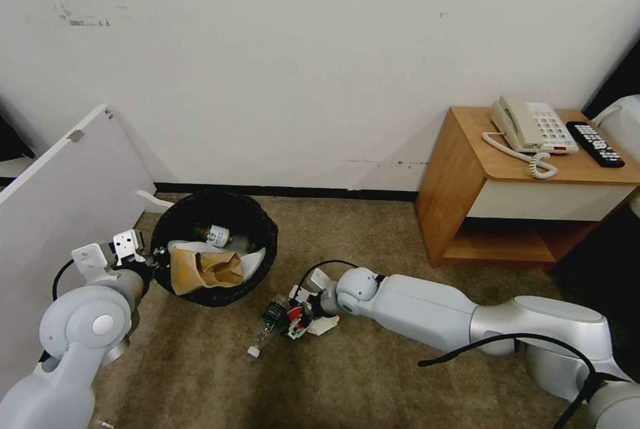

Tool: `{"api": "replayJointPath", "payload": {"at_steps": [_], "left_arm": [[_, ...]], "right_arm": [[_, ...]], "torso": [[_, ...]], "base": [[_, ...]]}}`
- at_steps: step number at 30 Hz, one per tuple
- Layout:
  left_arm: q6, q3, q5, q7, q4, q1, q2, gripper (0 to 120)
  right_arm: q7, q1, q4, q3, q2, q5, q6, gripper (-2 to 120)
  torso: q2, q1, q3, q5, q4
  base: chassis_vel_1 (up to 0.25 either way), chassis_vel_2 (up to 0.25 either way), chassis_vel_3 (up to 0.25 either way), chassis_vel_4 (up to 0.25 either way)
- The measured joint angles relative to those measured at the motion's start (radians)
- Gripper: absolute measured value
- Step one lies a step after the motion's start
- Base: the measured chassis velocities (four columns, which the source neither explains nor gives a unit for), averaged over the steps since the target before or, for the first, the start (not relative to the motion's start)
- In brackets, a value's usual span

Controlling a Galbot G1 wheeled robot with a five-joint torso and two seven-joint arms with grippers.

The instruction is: Pick up the trash bin and place the garbage on the floor into it.

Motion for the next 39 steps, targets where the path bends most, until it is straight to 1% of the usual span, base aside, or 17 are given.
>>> {"api": "replayJointPath", "payload": {"at_steps": [3,15,25,39], "left_arm": [[0.000,0.008,0.001,0.000,0.004,-0.006,-0.002,1],[-0.001,0.010,0.004,0.000,0.018,-0.014,-0.002,1],[-0.003,0.017,0.012,0.004,0.030,-0.019,-0.012,1],[-0.006,0.029,0.016,0.006,0.051,-0.038,-0.013,1]], "right_arm": [[0.020,-0.012,0.020,0.000,-0.022,0.013,0.001,100],[0.059,-0.018,0.076,-0.005,-0.058,0.066,-0.003,100],[0.062,-0.044,0.074,-0.006,-0.085,0.058,-0.001,100],[0.054,-0.072,0.056,0.014,-0.112,0.033,0.009,100]], "torso": [[0.000,0.000,0.000,0.0000,0.0000],[0.000,0.000,0.000,0.0000,0.0001],[0.000,0.000,0.000,0.0001,0.0000],[0.000,0.000,0.000,0.0002,0.0001]], "base": [[0.000,0.000,0.000,0.000],[0.000,0.000,0.000,0.000],[0.000,0.000,0.000,0.000],[0.000,0.000,0.000,0.000]]}}
